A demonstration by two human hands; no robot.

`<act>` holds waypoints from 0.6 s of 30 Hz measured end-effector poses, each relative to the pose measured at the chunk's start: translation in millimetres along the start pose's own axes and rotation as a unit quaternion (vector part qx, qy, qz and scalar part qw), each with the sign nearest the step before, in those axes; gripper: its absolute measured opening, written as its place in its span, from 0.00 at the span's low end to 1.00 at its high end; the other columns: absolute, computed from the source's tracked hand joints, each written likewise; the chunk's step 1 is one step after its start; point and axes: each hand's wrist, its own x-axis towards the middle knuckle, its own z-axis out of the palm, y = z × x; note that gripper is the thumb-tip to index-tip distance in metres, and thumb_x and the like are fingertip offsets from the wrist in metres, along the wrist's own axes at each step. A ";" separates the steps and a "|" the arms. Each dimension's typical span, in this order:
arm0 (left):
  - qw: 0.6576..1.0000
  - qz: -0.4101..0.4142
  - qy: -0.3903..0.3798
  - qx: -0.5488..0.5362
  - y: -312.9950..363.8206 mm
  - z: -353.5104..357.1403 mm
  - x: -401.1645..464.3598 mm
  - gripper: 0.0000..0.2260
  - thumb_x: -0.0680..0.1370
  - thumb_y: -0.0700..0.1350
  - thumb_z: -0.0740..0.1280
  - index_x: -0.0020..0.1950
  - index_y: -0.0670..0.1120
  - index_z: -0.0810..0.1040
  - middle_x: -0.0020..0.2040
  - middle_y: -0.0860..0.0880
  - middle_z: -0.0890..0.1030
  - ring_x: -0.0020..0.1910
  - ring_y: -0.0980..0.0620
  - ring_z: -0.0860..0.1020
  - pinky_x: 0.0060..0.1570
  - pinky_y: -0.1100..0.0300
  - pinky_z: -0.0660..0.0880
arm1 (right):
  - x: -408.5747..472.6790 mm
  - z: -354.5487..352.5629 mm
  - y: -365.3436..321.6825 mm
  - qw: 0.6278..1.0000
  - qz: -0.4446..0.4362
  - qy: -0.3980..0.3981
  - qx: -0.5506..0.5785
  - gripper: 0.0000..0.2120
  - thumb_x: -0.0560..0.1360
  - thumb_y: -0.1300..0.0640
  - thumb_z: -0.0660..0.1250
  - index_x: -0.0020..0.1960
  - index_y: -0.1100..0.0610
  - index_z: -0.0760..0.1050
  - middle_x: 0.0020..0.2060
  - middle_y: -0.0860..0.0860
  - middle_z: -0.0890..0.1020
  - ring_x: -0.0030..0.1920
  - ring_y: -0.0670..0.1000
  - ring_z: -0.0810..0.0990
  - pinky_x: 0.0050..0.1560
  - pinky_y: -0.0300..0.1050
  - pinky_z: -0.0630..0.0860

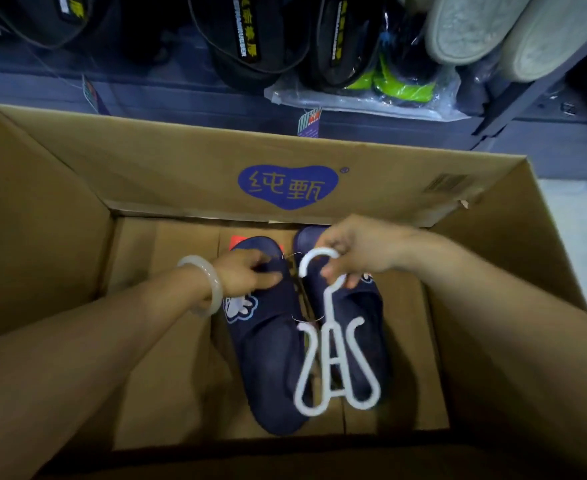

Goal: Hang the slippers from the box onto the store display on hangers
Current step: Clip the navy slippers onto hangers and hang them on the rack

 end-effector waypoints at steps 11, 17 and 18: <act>0.998 0.027 -0.002 -0.065 5.8 1.6 -6.1 0.29 0.70 0.39 0.72 0.69 0.47 0.67 0.68 0.50 0.70 0.68 0.52 0.68 0.67 0.57 0.66 | 33.8 37.5 7.7 0.986 -0.037 0.144 -0.077 0.10 0.74 0.56 0.67 0.48 0.64 0.79 0.33 0.54 0.79 0.34 0.52 0.76 0.40 0.47 0.77; 0.989 0.116 0.087 -0.024 8.7 13.5 0.4 0.10 0.77 0.48 0.64 0.58 0.48 0.77 0.51 0.52 0.78 0.56 0.51 0.76 0.61 0.55 0.71 | 41.2 32.3 12.4 0.966 -0.027 0.159 -0.203 0.15 0.75 0.46 0.64 0.51 0.56 0.81 0.47 0.54 0.82 0.49 0.54 0.77 0.41 0.44 0.66; 0.988 0.113 0.107 -0.020 10.9 15.2 1.3 0.09 0.78 0.47 0.63 0.57 0.48 0.77 0.48 0.52 0.78 0.52 0.51 0.77 0.57 0.57 0.72 | 43.6 30.2 11.4 0.964 -0.033 0.165 -0.204 0.15 0.75 0.46 0.64 0.51 0.55 0.81 0.47 0.54 0.82 0.50 0.54 0.77 0.41 0.44 0.68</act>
